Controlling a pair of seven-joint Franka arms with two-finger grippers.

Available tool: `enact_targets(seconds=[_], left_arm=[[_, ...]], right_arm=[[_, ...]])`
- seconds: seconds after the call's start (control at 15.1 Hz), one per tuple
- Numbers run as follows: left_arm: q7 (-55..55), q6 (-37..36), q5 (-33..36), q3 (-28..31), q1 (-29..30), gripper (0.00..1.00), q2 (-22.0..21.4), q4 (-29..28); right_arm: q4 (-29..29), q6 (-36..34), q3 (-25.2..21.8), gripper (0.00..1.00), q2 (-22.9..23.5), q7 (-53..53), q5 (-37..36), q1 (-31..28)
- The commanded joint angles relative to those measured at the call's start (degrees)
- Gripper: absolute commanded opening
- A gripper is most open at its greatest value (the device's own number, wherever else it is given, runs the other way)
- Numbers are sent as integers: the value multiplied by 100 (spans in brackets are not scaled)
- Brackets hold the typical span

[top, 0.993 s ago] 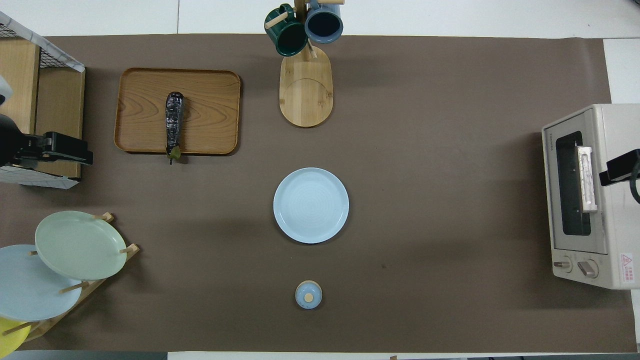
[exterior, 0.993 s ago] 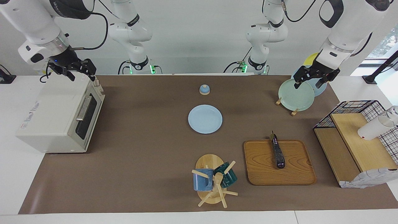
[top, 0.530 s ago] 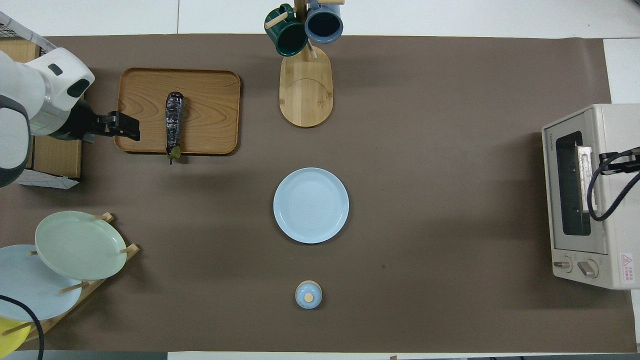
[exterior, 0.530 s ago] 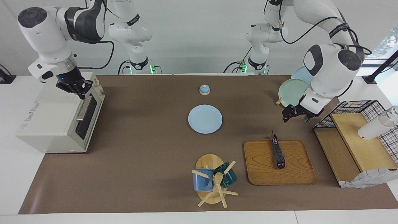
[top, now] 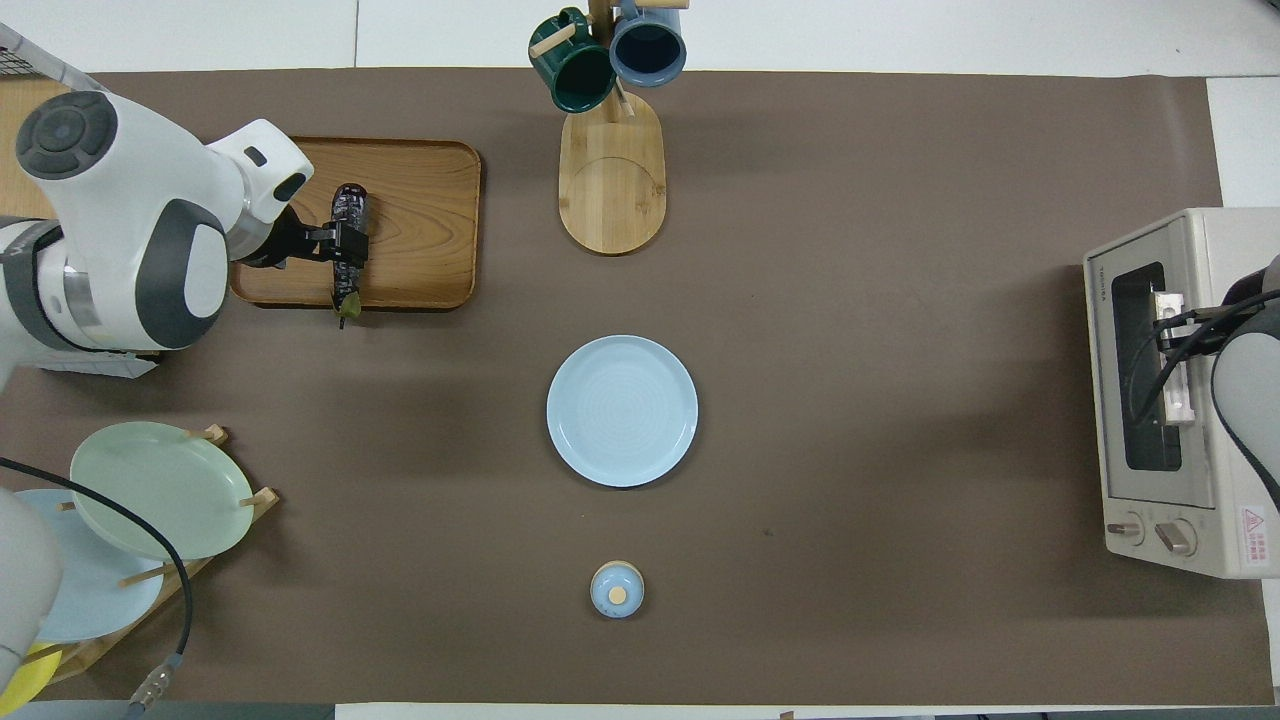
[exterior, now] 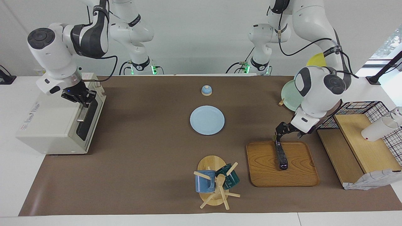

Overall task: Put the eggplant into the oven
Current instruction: 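Grasp the eggplant with the left gripper while the right gripper reaches the oven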

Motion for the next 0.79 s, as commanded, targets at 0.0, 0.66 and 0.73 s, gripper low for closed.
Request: enact_targets(seconds=[0.0, 0.66, 0.73], left_arm=[[123, 338, 77, 51, -26, 100, 148, -4], [264, 663, 68, 60, -78, 90, 245, -188], [264, 804, 68, 60, -87, 90, 245, -302]], right_arm=[[-241, 175, 50, 0, -115, 62, -63, -44], [-819, 1016, 68, 0, 17, 969, 217, 536], [-960, 1236, 68, 0, 26, 969, 306, 501]])
